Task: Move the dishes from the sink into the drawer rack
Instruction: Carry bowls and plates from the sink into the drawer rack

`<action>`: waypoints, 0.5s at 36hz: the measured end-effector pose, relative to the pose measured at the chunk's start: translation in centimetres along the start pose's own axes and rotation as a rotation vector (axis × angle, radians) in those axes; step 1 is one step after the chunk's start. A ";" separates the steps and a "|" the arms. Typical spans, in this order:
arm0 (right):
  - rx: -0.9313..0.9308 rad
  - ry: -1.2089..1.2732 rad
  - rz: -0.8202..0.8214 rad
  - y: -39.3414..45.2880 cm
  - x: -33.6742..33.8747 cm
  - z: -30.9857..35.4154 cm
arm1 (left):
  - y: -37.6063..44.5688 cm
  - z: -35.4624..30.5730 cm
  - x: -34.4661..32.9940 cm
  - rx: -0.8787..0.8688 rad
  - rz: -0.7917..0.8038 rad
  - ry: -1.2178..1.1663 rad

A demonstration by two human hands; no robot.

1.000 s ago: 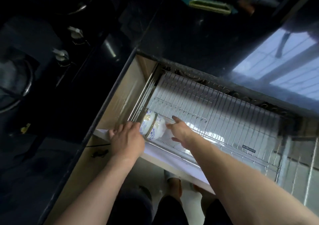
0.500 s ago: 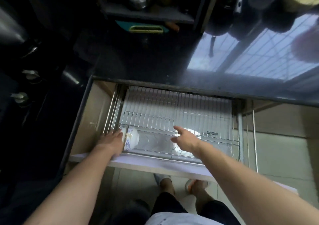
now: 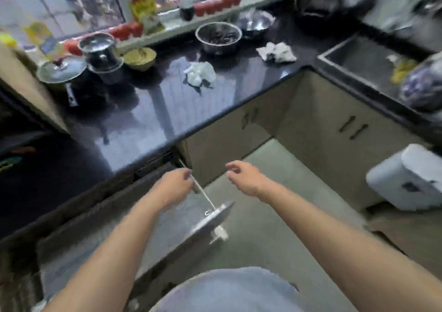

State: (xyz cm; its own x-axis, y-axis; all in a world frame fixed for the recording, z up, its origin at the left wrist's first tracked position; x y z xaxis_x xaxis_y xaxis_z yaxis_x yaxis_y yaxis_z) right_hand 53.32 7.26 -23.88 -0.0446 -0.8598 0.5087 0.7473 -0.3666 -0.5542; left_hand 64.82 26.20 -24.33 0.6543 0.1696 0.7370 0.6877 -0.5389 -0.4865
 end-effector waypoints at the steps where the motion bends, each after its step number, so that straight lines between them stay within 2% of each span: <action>1: -0.005 0.011 -0.050 -1.1 2.9 -2.1 | 0.4 -4.1 -0.3 -0.056 0.001 -0.007; 3: -0.037 0.042 -0.148 -4.3 9.9 -7.5 | 0.9 -13.8 -2.3 -0.204 0.023 0.009; 8: -0.171 0.125 -0.439 -10.9 23.9 -17.6 | 0.2 -30.8 -7.1 -0.439 0.073 0.057; 14: -0.280 0.234 -0.682 -18.5 37.0 -27.5 | 0.2 -46.7 -11.5 -0.641 0.157 0.219; 18: -0.346 0.316 -0.823 -21.9 43.6 -34.5 | 1.4 -55.2 -15.2 -0.707 0.224 0.264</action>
State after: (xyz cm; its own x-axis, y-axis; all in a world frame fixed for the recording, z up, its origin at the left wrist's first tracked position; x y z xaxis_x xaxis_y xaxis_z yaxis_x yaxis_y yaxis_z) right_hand 12.17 -34.44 -12.27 -0.6855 -0.3223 0.6529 0.1652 -0.9422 -0.2917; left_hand 38.44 -22.65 -10.29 0.5959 -0.1589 0.7872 0.1271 -0.9492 -0.2878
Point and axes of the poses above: each hand's wrist, its own y-axis towards the middle knuckle, its own x-axis out of the back of the hand, z = x × y, the point moved 1 cm from there along y, towards the middle knuckle, and after that the axes turned 3 degrees about -x, right-handed, at the moved point
